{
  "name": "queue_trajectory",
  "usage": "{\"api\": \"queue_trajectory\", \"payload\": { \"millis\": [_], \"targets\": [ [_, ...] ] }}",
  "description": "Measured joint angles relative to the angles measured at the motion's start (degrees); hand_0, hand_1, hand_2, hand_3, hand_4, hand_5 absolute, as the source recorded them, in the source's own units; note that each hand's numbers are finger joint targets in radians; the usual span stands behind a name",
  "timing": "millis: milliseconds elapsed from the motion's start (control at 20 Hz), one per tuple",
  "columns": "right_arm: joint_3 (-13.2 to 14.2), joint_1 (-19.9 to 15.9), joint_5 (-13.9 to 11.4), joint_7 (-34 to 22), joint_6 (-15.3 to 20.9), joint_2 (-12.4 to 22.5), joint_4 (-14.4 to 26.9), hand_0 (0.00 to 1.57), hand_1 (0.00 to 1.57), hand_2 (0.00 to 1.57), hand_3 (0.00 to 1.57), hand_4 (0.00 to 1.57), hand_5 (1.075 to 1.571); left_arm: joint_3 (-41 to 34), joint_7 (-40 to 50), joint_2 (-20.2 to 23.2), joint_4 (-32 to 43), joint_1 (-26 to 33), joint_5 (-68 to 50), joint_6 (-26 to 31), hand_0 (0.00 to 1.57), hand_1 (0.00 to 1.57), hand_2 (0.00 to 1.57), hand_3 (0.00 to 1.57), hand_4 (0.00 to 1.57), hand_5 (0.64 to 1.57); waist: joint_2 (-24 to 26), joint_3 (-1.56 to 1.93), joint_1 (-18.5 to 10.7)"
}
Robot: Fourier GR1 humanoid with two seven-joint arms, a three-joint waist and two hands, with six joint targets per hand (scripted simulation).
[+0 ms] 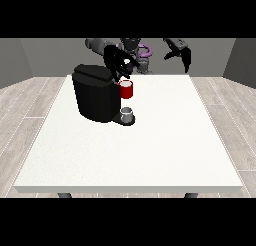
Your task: Insert the coffee pod into the coffee machine and close the lid
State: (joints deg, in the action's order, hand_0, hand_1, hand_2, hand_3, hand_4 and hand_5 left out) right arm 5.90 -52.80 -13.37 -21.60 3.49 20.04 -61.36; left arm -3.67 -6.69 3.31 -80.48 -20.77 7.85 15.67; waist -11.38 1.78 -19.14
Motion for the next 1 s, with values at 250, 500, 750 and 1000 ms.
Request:
{"api": "queue_trajectory", "payload": {
  "millis": [250, 500, 750, 1000],
  "targets": [
    [1.86, -2.19, -0.87, 0.1, -0.66, 2.49, 0.65, 0.0, 0.0, 0.0, 0.0, 0.0, 1.571, 0.98, -0.23, -0.08, -0.17, -1.88, -0.17, 1.14, 0.0, 0.0, 0.0, 0.0, 0.44, 1.571, -2.06, 0.52, -3.58],
    [1.44, -6.28, -0.05, 0.54, -1.38, 0.91, -1.63, 0.0, 0.0, 0.0, 0.0, 0.0, 1.571, 1.75, -0.17, -0.23, 0.02, -4.11, -0.49, 2.23, 0.0, 0.0, 0.0, 0.0, 0.43, 1.571, -3.74, -0.42, -8.48],
    [-0.21, -11.28, 0.22, 5.36, -0.46, -3.01, -1.45, 0.0, 0.0, 0.0, 0.0, 0.0, 1.571, 1.66, 0.3, -0.46, -0.53, -6.51, -0.94, 2.18, 0.0, 0.0, 0.0, 0.0, 0.25, 1.571, -6.3, -1.43, -11.11],
    [0.71, -14.58, 1.47, 9.17, -0.42, -4.48, 1.7, 0.0, 0.0, 0.0, 0.0, 0.13, 1.571, -0.02, 0.24, 1.09, -0.95, -7.35, -2.38, 3.11, 0.0, 0.0, 0.0, 0.0, 0.31, 1.571, -8.63, -1.69, -10.92]
  ]
}}
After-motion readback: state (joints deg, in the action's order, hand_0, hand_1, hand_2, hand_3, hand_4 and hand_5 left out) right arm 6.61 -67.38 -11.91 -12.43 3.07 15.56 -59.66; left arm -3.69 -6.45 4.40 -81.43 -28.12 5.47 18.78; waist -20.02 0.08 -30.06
